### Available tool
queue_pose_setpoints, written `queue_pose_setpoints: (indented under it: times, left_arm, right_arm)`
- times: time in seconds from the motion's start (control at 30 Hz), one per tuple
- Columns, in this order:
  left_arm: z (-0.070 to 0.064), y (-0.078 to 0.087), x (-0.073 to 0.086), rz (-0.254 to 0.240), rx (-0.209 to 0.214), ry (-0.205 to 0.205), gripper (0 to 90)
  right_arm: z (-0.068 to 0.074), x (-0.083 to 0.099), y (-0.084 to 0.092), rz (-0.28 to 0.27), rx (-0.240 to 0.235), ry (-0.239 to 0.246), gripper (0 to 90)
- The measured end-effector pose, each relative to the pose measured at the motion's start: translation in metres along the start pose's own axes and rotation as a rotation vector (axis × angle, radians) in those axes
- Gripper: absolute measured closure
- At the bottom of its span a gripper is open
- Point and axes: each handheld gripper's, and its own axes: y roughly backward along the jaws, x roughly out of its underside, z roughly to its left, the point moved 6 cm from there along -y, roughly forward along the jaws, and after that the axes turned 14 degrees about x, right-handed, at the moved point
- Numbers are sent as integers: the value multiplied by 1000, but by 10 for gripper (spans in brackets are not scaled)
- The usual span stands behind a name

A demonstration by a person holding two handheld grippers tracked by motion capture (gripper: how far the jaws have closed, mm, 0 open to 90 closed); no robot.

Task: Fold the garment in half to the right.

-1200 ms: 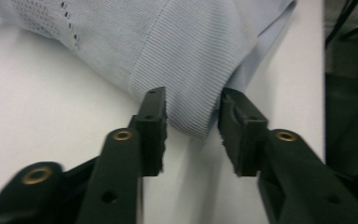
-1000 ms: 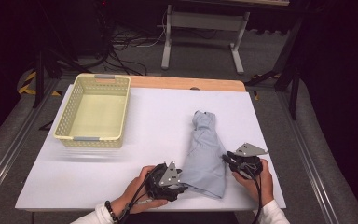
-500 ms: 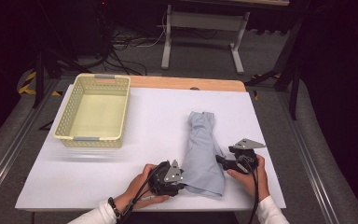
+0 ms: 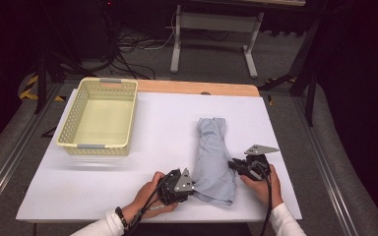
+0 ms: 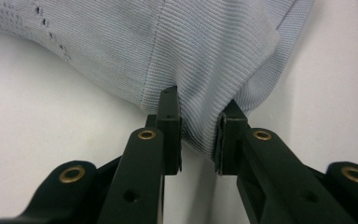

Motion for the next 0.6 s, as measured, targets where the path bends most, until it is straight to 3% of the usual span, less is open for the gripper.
queue_pose_setpoints:
  times: [0.1, 0.27, 0.37, 0.6]
  left_arm:
    - [1, 2, 0, 3, -9, -6, 771]
    - [9, 8, -2, 7, -47, -15, 785]
    - [17, 14, -1, 25, -94, -29, 785]
    - [27, 37, 10, 18, -150, 12, 792]
  right_arm:
    - [2, -2, 1, -14, 31, 47, 804]
    - [2, -9, -1, -51, 63, 58, 810]
    - [4, -17, -6, -68, 81, 73, 810]
    - [18, -41, -23, -118, 84, 116, 810]
